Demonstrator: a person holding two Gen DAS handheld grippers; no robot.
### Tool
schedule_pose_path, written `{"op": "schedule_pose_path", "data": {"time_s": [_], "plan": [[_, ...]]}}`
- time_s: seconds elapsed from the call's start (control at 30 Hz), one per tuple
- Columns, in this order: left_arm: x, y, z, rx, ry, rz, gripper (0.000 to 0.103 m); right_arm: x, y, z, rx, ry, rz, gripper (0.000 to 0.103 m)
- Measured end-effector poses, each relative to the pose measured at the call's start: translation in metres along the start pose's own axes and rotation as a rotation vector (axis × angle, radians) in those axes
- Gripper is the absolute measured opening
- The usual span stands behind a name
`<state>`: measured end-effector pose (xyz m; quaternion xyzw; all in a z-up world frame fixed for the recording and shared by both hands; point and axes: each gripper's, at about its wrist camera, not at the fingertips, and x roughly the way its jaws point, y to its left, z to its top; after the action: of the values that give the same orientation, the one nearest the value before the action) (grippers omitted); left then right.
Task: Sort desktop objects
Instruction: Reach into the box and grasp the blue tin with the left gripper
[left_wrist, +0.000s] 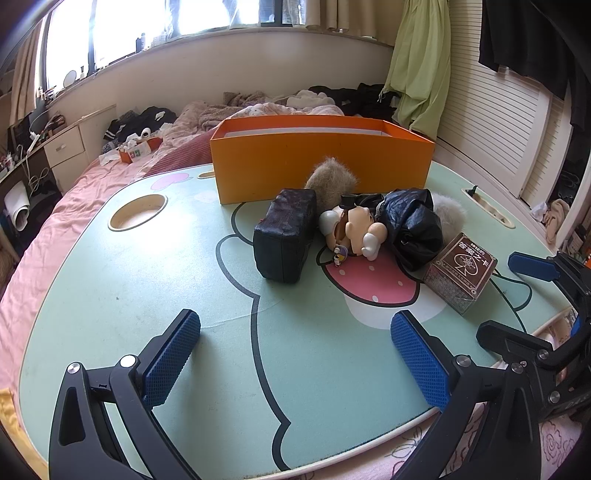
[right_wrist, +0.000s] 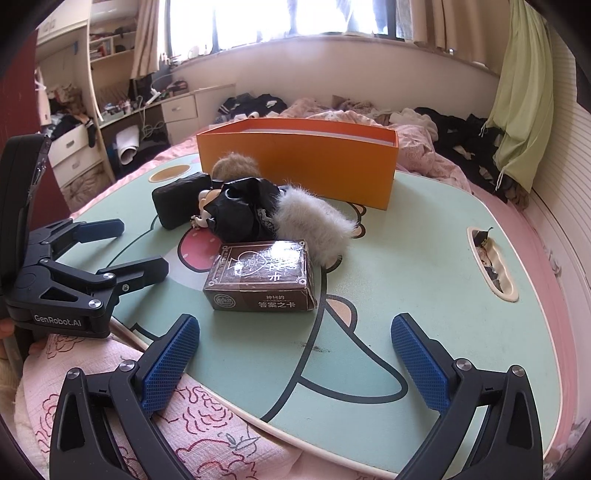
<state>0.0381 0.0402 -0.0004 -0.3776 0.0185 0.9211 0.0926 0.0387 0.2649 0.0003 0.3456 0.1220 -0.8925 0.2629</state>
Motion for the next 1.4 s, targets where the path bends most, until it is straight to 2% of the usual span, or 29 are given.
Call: {"op": "schedule_pose_path", "data": {"time_s": [0.3,0.43,0.57,0.7,0.8,0.83,0.93,1.03,1.13,1.3,1.4], "plan": [[-0.002,0.001,0.001,-0.013,0.001,0.002,0.103,0.000,0.000,0.000,0.000,-0.001,0.001,0.103],[-0.016,0.005,0.012,-0.044,-0.060,-0.027,0.103,0.000,0.000,0.000,-0.002,0.000,0.000,0.103],[-0.033,0.005,0.049,-0.039,-0.103,-0.098,0.099,0.000,0.000,0.000,0.000,-0.001,0.001,0.103],[-0.032,0.000,0.117,-0.029,-0.081,-0.151,0.090,-0.001,0.002,0.001,0.000,-0.004,0.001,0.103],[-0.002,-0.014,0.171,-0.022,-0.003,-0.171,0.090,-0.003,0.001,0.005,0.000,-0.006,0.001,0.103],[0.021,-0.022,0.191,-0.016,0.052,-0.160,0.090,-0.003,0.000,0.006,0.000,-0.007,0.001,0.103],[0.083,-0.041,0.220,0.003,0.199,-0.107,0.087,-0.004,0.000,0.006,-0.001,-0.009,0.002,0.103],[0.146,-0.054,0.231,0.013,0.370,-0.063,0.075,-0.005,0.000,0.007,0.001,-0.015,0.003,0.103],[0.185,-0.064,0.225,0.000,0.503,-0.126,0.075,-0.005,-0.001,0.007,0.001,-0.019,0.005,0.103],[0.204,-0.068,0.219,-0.028,0.513,-0.096,0.075,-0.006,0.000,0.005,0.003,-0.026,0.008,0.103],[0.213,-0.067,0.212,-0.081,0.556,-0.143,0.074,-0.006,0.000,0.005,0.007,-0.026,0.010,0.103]]}}
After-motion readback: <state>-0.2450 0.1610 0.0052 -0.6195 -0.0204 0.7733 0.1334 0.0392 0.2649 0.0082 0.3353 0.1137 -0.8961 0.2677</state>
